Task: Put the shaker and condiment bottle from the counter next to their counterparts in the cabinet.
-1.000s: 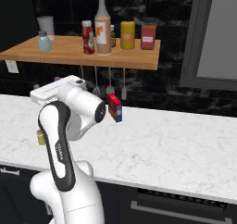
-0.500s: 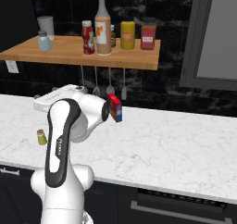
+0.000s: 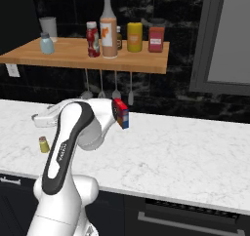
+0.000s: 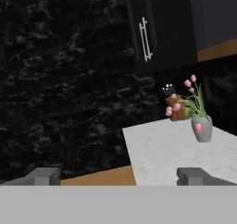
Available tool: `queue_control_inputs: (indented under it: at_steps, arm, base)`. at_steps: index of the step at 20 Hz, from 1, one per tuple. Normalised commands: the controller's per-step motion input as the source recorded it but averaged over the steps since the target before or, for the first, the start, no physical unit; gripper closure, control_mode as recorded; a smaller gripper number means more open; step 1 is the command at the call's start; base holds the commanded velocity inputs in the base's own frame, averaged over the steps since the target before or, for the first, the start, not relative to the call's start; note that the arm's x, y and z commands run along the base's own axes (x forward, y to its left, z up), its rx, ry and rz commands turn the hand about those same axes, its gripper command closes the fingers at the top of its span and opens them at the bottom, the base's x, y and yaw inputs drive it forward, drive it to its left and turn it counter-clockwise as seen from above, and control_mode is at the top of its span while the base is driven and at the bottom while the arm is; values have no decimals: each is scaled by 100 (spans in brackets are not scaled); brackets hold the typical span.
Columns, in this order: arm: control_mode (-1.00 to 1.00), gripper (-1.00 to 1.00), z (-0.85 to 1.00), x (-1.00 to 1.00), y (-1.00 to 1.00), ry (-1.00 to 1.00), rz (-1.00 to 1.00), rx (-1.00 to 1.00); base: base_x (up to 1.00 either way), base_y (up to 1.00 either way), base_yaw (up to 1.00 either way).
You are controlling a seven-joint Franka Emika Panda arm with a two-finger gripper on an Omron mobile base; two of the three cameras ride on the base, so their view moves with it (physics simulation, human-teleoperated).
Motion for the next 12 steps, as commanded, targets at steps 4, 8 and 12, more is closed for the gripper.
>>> queue_control_inputs:
  at_steps: [4,8,12]
  arm:
    - [-100,-100,-2,-43,0,0,13,-13]
    - [-100,-100,-10,-34,-10,0,0,-3]
    - [-100,-100,-25,-81,-19,0,-5,-4]
  base:
    - [0,0,0]
    - [0,0,0]
    - [0,0,0]
